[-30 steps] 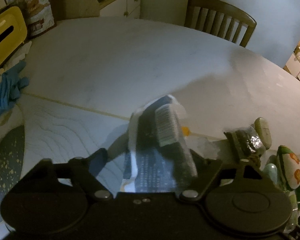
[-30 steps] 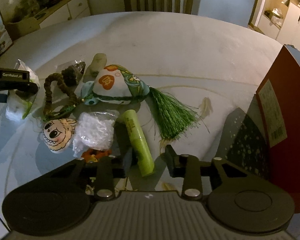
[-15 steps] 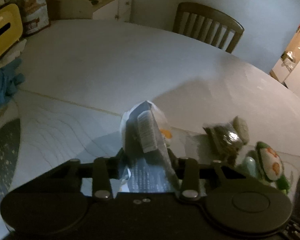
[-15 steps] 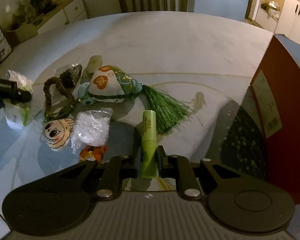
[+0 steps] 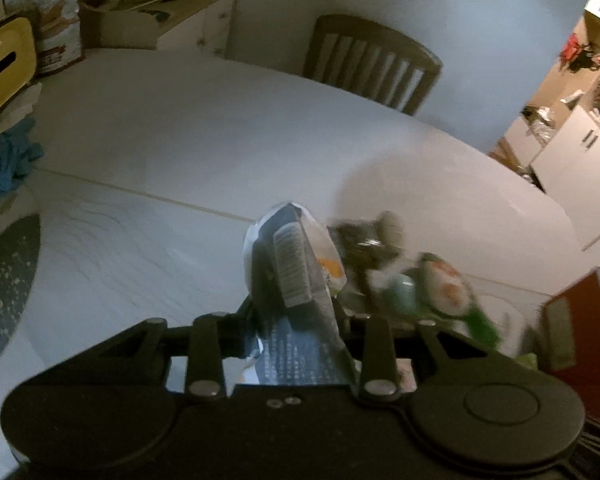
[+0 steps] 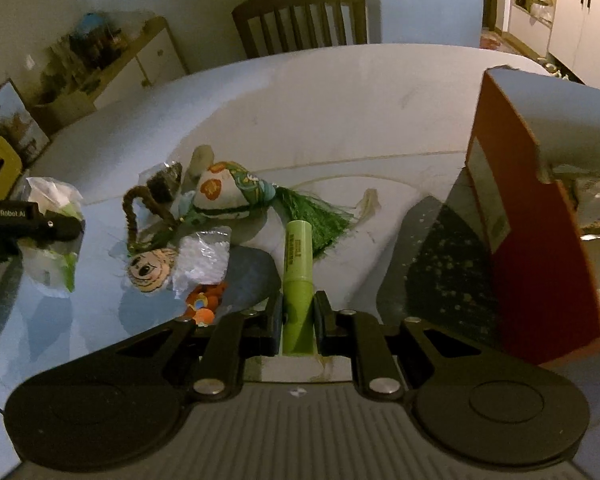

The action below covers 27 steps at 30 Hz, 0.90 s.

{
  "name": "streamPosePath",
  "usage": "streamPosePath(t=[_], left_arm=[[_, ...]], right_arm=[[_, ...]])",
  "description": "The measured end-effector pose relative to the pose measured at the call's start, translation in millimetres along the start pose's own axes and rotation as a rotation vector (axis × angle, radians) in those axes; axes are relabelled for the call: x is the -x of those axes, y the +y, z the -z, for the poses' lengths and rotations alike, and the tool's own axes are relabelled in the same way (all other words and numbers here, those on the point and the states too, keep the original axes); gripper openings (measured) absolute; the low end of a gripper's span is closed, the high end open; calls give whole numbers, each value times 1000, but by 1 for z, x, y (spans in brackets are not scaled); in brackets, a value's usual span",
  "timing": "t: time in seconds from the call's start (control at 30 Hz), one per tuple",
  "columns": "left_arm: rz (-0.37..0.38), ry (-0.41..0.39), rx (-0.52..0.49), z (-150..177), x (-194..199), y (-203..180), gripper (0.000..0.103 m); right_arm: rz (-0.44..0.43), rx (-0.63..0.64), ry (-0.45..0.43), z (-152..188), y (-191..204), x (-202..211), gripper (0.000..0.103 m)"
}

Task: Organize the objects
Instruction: 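Carry plastic bag and highlighter into the cardboard box and open both tools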

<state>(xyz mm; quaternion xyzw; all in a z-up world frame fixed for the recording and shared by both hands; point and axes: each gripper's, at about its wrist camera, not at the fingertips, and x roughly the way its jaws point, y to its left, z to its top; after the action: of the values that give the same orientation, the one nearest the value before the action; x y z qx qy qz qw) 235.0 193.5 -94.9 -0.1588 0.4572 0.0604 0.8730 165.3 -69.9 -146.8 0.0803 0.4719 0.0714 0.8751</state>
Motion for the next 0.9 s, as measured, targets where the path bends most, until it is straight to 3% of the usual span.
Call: streamPosePath(t=[0.37, 0.9], left_arm=[[87, 31, -111, 16, 44, -77, 32], [245, 67, -270, 53, 65, -215, 33]], right_arm=[[-62, -24, -43, -7, -36, 62, 15], [-75, -85, -104, -11, -130, 121, 15]])
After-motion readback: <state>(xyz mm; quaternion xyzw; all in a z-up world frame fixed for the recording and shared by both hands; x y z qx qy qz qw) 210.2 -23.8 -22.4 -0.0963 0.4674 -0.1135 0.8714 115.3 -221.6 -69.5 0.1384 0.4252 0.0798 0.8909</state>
